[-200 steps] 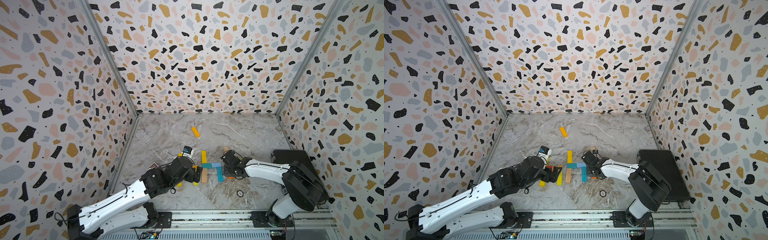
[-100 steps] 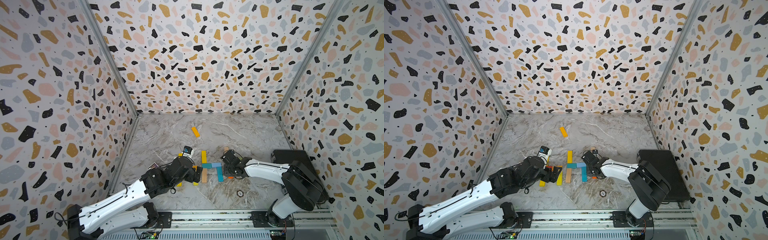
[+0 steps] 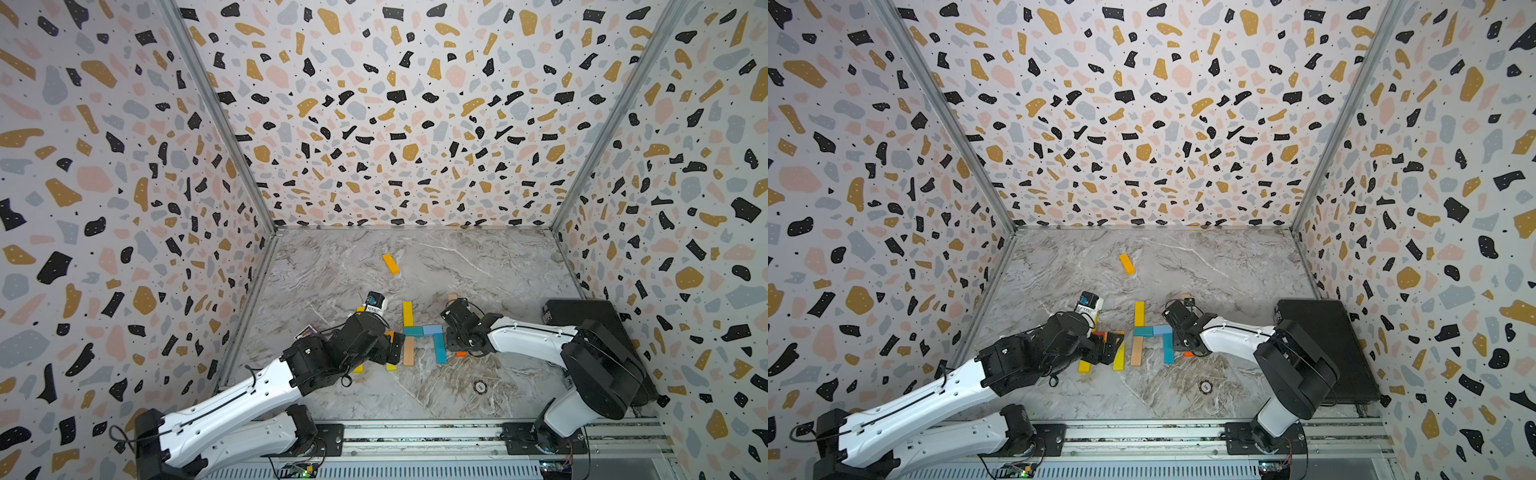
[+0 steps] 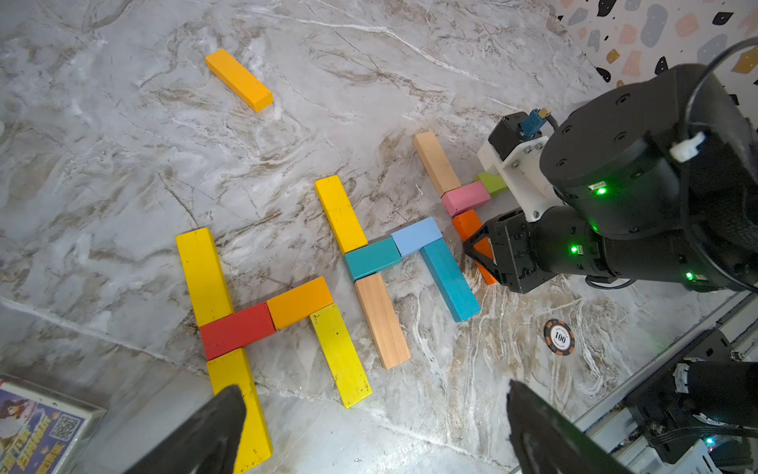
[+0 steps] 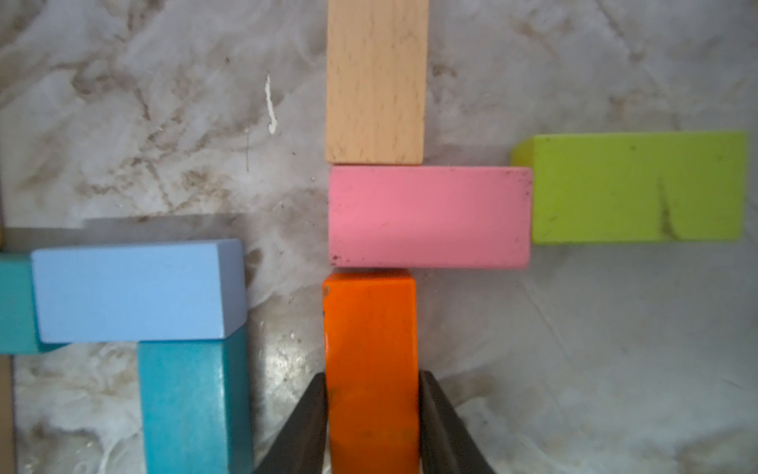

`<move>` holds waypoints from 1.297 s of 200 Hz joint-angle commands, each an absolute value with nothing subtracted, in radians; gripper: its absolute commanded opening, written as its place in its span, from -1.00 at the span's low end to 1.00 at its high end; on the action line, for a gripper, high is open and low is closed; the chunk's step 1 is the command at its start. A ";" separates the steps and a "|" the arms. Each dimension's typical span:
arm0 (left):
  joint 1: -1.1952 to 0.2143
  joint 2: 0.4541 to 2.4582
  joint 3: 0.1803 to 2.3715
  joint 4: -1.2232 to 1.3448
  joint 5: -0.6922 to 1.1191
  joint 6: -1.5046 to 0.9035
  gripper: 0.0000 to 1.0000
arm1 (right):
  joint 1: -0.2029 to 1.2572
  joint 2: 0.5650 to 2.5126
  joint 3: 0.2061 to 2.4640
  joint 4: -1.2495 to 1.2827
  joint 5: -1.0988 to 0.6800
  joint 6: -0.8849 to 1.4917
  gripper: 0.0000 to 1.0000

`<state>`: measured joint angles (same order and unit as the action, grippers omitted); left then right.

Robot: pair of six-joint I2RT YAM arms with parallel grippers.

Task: Assemble the letter h with building blocks
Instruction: Assemble the building block at the center of the board, then pick up the building block from the center of the board.

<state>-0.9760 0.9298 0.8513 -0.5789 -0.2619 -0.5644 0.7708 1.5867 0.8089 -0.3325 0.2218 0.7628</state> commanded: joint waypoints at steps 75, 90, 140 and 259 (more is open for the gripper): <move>-0.970 0.931 0.871 -0.568 -0.247 -0.566 0.98 | 0.761 1.603 0.838 -0.355 0.232 0.767 -0.22; -0.969 0.931 0.872 -0.569 -0.248 -0.566 0.98 | 0.761 1.603 0.838 -0.350 0.228 0.767 -0.19; -0.968 0.925 0.876 -0.570 -0.245 -0.565 0.97 | 0.761 1.552 0.848 -0.350 0.243 0.748 0.03; -0.965 0.795 0.877 -0.595 -0.305 -0.537 0.98 | 0.761 1.579 1.111 -0.246 0.084 0.509 0.46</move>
<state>-0.9707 0.8322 0.8513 -0.5797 -0.2611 -0.5598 0.7620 1.4612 1.0008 -0.3092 0.1562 0.6163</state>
